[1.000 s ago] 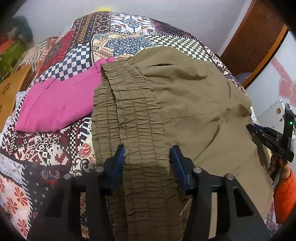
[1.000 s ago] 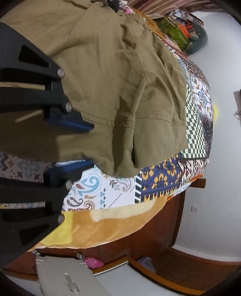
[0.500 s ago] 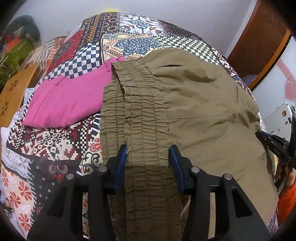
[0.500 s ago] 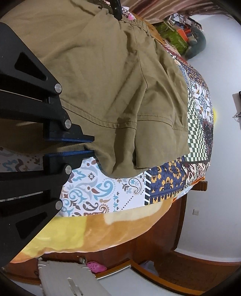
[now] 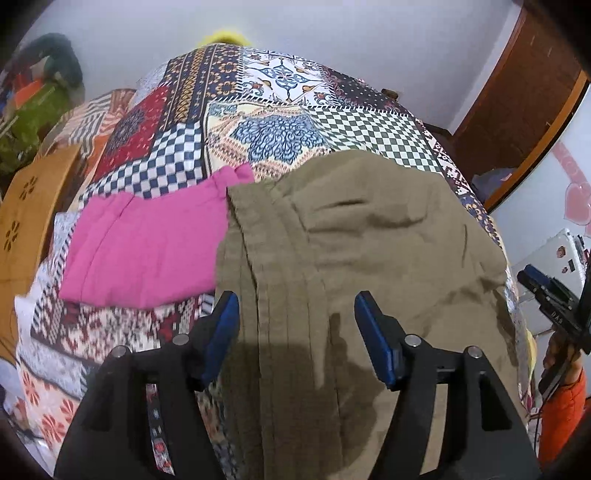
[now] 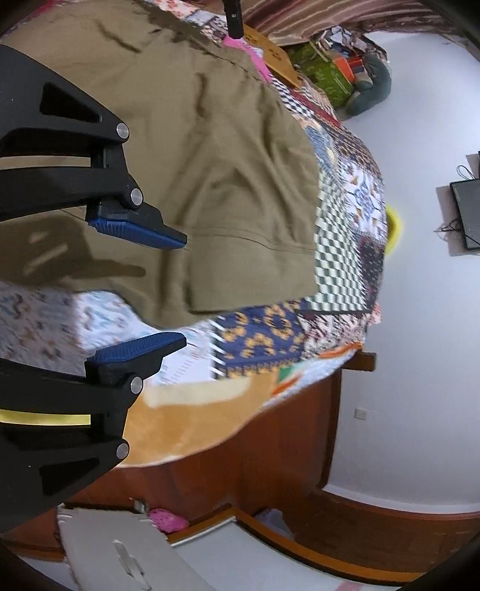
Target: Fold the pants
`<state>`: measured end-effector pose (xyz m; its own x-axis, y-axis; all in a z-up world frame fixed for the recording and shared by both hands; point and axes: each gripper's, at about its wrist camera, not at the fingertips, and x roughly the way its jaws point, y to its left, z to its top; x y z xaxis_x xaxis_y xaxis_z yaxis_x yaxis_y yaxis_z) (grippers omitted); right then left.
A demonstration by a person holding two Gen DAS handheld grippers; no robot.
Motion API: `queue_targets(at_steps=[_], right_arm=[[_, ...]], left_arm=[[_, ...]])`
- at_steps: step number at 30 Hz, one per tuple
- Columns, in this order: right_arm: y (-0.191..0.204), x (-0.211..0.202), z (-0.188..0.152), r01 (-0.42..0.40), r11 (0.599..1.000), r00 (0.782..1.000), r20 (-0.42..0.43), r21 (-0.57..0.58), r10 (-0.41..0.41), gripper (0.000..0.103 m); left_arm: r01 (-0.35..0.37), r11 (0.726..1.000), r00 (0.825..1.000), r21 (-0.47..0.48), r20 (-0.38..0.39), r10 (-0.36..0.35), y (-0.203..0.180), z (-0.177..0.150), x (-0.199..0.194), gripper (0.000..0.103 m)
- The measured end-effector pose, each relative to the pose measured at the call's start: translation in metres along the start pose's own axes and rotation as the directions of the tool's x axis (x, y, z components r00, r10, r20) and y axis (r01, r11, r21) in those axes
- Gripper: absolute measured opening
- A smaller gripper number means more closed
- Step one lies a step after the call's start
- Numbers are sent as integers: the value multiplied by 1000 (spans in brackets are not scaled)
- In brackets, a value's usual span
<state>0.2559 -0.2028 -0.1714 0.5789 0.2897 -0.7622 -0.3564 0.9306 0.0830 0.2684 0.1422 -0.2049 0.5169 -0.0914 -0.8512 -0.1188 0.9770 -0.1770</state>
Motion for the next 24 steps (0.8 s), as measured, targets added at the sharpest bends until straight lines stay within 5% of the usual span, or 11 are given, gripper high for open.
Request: queue_targets(at_steps=[9, 13, 14, 18, 22, 24], right_arm=[[-6, 48, 16, -54, 998, 997, -59, 35, 56, 44], [-4, 61, 10, -135, 989, 986, -87, 53, 140, 43], [-3, 62, 9, -149, 988, 985, -85, 50, 152, 36], [3, 59, 13, -111, 994, 992, -53, -3, 111, 8], [4, 60, 18, -85, 996, 995, -45, -40, 83, 7], [7, 63, 18, -65, 995, 997, -55, -79, 61, 6]], left_arm=[[17, 997, 996, -77, -85, -24, 12, 21, 50, 66], [13, 998, 998, -53, -62, -16, 9, 20, 55, 66], [14, 1000, 999, -24, -48, -15, 5, 20, 55, 65], [-28, 998, 1000, 63, -11, 29, -8, 21, 54, 46], [-12, 998, 1000, 68, 8, 11, -7, 23, 51, 25], [-4, 998, 1000, 60, 13, 3, -4, 24, 49, 24]])
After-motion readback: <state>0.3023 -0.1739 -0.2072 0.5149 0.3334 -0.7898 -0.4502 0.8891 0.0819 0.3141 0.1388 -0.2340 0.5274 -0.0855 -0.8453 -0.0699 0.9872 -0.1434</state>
